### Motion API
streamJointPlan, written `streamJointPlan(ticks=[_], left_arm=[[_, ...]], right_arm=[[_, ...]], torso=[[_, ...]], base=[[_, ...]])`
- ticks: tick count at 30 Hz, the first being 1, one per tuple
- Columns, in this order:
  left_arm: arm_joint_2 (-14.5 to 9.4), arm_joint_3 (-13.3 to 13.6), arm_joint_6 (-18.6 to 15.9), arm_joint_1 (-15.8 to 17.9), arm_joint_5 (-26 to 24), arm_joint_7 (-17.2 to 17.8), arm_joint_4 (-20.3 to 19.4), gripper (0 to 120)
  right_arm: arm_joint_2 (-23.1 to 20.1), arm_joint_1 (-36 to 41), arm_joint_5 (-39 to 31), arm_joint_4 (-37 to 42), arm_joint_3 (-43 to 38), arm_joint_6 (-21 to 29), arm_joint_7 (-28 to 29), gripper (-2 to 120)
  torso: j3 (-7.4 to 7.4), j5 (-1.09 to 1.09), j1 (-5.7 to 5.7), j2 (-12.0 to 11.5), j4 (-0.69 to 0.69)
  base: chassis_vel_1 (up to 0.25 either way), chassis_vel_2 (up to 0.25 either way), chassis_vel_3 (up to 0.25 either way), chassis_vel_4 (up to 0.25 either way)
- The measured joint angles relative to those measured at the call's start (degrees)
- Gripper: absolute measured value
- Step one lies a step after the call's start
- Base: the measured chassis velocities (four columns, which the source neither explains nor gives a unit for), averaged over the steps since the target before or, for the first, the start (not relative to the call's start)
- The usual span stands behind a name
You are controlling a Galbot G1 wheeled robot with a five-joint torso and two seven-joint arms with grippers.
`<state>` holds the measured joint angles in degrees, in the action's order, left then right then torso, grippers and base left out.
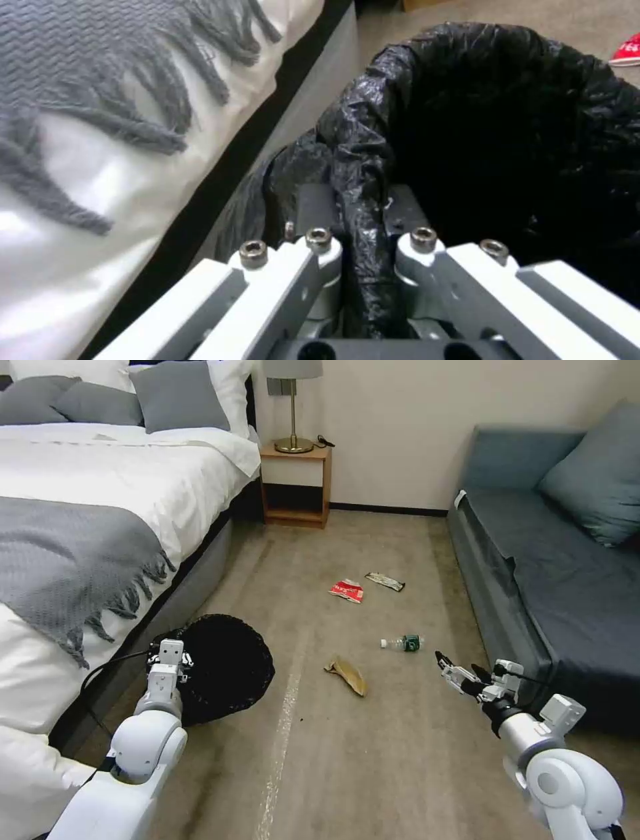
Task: Pick up the trash bin, then pick up the garbage on the floor and place it into the trash bin.
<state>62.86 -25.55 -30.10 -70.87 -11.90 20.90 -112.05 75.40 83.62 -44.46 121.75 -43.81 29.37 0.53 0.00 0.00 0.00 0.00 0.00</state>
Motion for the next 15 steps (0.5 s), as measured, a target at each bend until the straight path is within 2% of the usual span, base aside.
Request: streamJointPlan(ticks=[8, 15], left_arm=[[0.2, 0.1, 0.3, 0.1, 0.1, -0.1, 0.4, 5], [0.3, 0.2, 0.5, 0.3, 0.2, -0.2, 0.7, 5]], right_arm=[[0.0, -0.1, 0.2, -0.3, 0.0, -0.2, -0.1, 100], [0.0, 0.0, 0.4, -0.4, -0.1, -0.3, -0.2, 100]], torso=[[0.0, 0.0, 0.0, 0.0, -0.01], [0.0, 0.0, 0.0, 0.0, 0.0]], base=[[-0.074, 0.053, 0.062, -0.066], [-0.031, 0.043, 0.044, -0.032]])
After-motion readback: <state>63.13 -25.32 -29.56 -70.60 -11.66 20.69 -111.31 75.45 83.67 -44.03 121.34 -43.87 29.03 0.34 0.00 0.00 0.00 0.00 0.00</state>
